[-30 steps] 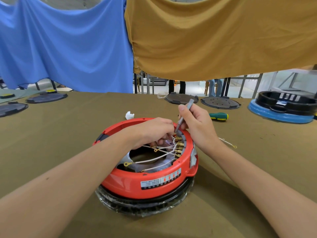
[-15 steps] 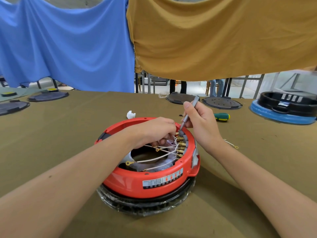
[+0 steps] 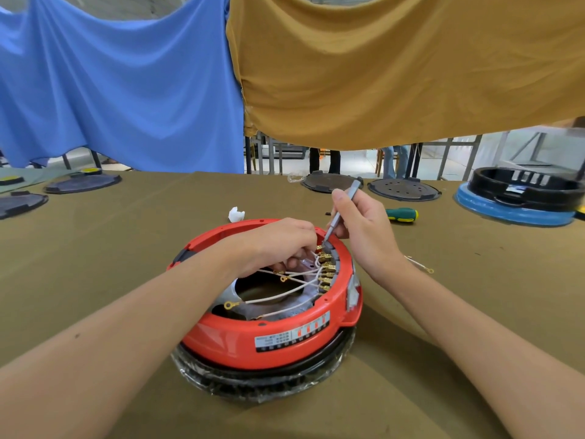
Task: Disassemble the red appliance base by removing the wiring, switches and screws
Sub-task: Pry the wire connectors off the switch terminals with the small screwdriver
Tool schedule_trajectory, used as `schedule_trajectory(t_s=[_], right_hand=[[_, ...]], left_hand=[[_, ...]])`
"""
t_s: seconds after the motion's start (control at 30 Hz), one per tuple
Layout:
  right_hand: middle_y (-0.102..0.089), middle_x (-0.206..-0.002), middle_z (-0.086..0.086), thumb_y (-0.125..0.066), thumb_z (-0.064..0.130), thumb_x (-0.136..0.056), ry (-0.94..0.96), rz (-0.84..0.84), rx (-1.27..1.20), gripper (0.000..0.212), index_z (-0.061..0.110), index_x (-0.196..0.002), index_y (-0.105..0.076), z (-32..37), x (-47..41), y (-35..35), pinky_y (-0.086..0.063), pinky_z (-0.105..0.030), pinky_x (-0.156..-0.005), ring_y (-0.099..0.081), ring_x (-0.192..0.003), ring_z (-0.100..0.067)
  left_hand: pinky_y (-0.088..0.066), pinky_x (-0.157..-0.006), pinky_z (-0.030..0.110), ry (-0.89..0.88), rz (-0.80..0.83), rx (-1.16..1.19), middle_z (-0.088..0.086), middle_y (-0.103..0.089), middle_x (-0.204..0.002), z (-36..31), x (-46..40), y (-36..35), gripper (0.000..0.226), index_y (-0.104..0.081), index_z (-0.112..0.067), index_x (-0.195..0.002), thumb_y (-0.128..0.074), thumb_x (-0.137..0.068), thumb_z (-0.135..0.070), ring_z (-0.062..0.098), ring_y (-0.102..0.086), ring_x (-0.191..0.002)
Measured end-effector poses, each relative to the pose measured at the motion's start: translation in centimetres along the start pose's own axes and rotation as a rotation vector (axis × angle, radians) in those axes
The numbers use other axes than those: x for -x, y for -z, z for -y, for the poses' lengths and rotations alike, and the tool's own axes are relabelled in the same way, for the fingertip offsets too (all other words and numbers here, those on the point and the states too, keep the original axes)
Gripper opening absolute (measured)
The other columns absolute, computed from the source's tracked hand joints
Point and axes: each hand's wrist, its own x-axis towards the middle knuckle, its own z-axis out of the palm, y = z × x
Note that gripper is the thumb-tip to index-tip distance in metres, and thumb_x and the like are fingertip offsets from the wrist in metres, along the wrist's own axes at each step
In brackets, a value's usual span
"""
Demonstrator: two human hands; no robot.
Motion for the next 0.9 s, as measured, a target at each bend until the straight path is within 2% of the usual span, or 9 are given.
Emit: schedule_trajectory(t_s=[0.1, 0.17, 0.23, 0.37, 0.53, 0.77, 0.9], right_hand=[[-0.050, -0.068, -0.016, -0.049, 0.030, -0.104, 0.075, -0.006, 0.055, 0.041, -0.004, -0.080, -0.050, 0.02, -0.01, -0.06, -0.045, -0.034, -0.057, -0.050, -0.063, -0.023], [-0.051, -0.070, -0.026, -0.049, 0.029, -0.104, 0.100, -0.012, 0.075, 0.042, -0.006, -0.081, -0.050, -0.02, -0.01, -0.09, -0.044, -0.030, -0.055, -0.049, -0.062, -0.023], [-0.051, -0.072, -0.028, -0.049, 0.029, -0.104, 0.101, -0.011, 0.082, 0.043, -0.007, -0.082, -0.051, -0.06, -0.04, -0.10, -0.044, -0.029, -0.055, -0.049, -0.062, -0.024], [-0.053, -0.064, -0.009, -0.049, 0.031, -0.104, 0.039, 0.018, 0.073, 0.039, 0.003, -0.077, -0.053, -0.25, -0.14, 0.03, -0.045, -0.028, -0.057, -0.054, -0.060, -0.021], [-0.052, -0.057, 0.001, -0.049, 0.033, -0.104, -0.050, 0.020, -0.002, 0.037, 0.011, -0.074, -0.054, -0.45, -0.16, -0.02, -0.044, -0.023, -0.056, -0.053, -0.058, -0.016], [-0.051, -0.053, 0.004, -0.048, 0.033, -0.104, -0.037, 0.004, -0.004, 0.038, 0.010, -0.074, -0.054, -0.56, -0.12, -0.05, -0.043, -0.019, -0.053, -0.055, -0.052, -0.009], [-0.051, -0.053, 0.005, -0.048, 0.037, -0.103, -0.114, 0.012, -0.031, 0.039, 0.012, -0.074, -0.055, -0.57, -0.28, 0.04, -0.046, -0.025, -0.059, -0.055, -0.058, -0.015]], left_hand=[[-0.029, -0.046, 0.023, -0.004, -0.005, 0.004, -0.003, -0.038, -0.060, -0.02, 0.08, -0.06, 0.019, -0.046, -0.018, -0.072, -0.045, -0.090, -0.012, 0.012, -0.040, -0.052], [-0.029, -0.047, 0.023, -0.007, -0.010, 0.003, -0.002, -0.038, -0.060, -0.04, 0.10, -0.10, 0.020, -0.046, -0.017, -0.072, -0.045, -0.091, -0.011, 0.013, -0.040, -0.052], [-0.029, -0.047, 0.023, -0.005, -0.011, -0.002, -0.002, -0.038, -0.061, -0.08, 0.10, -0.12, 0.019, -0.047, -0.017, -0.073, -0.044, -0.091, -0.011, 0.013, -0.040, -0.051], [-0.028, -0.048, 0.024, 0.002, -0.010, 0.007, -0.002, -0.037, -0.060, -0.11, 0.04, -0.12, 0.020, -0.046, -0.017, -0.071, -0.044, -0.090, -0.010, 0.013, -0.041, -0.051], [-0.029, -0.048, 0.024, 0.003, -0.006, 0.009, -0.003, -0.038, -0.060, -0.06, 0.03, -0.08, 0.020, -0.047, -0.018, -0.072, -0.044, -0.090, -0.011, 0.013, -0.041, -0.052], [-0.030, -0.048, 0.024, 0.005, -0.012, -0.011, -0.003, -0.041, -0.062, -0.17, 0.16, -0.09, 0.018, -0.048, -0.018, -0.074, -0.045, -0.091, -0.012, 0.012, -0.042, -0.052], [-0.031, -0.048, 0.023, 0.004, -0.019, -0.013, -0.004, -0.045, -0.062, -0.18, 0.17, -0.15, 0.015, -0.050, -0.017, -0.078, -0.045, -0.091, -0.013, 0.007, -0.047, -0.045]])
